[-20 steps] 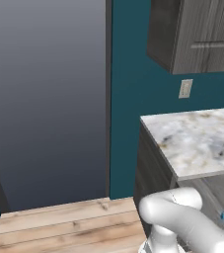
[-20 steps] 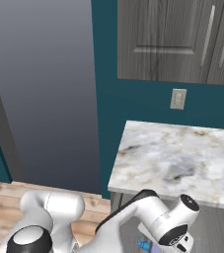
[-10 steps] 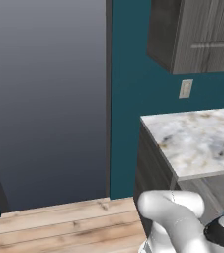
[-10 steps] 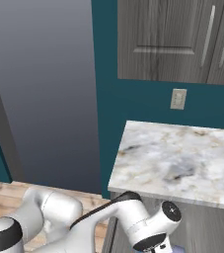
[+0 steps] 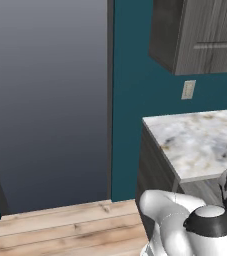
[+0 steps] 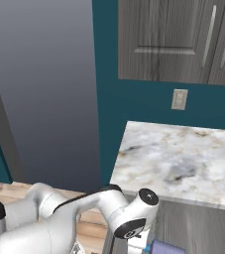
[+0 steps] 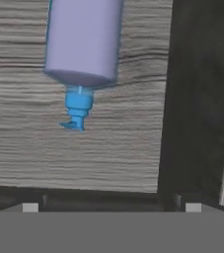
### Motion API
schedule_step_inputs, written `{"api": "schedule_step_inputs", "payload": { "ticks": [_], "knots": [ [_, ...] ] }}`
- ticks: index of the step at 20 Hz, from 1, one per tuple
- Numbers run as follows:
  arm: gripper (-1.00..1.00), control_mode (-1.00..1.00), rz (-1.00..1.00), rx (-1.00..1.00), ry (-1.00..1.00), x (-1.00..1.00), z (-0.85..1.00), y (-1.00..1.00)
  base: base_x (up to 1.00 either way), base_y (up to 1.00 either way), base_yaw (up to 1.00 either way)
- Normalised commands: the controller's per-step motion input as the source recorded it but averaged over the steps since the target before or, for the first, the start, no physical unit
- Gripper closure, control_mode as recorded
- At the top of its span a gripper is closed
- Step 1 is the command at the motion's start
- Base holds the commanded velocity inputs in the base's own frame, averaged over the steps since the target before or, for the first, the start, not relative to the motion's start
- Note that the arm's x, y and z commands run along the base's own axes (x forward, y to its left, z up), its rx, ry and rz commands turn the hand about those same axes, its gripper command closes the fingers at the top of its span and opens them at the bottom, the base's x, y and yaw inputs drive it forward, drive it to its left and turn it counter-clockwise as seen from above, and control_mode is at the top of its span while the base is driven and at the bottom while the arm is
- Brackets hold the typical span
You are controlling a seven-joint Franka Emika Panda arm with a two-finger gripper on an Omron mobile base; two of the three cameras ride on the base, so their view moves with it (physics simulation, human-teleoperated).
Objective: Restock the sink supplies by placing the sponge and soap dispenser on the counter and next to the sink. Make sure the soap dispenser is upright.
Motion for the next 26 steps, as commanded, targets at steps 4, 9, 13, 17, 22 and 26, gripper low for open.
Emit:
{"api": "schedule_step_inputs", "payload": {
  "ticks": [4, 9, 13, 17, 22, 26],
  "knots": [
    [-1.0, -1.0, -0.25, 0.0, 0.2, 0.33, 0.0, -0.01, 0.0, 0.0, 0.0],
    [-1.0, -1.0, -0.03, 0.01, 0.02, 0.26, -0.09, -0.18, 0.0, 0.0, 0.0],
    [-1.0, -1.0, 0.0, 0.03, 0.0, 0.12, -0.15, -0.31, 0.0, 0.0, 0.0],
    [-1.0, -1.0, 0.0, 0.04, -0.02, 0.0, -0.17, -0.37, 0.0, 0.0, 0.0],
    [-1.0, -1.0, 0.0, 0.02, 0.0, 0.0, -0.17, -0.26, 0.0, 0.0, 0.0],
    [-1.0, -1.0, 0.0, 0.0, 0.0, 0.0, -0.13, -0.17, 0.0, 0.0, 0.0]
  ]
}}
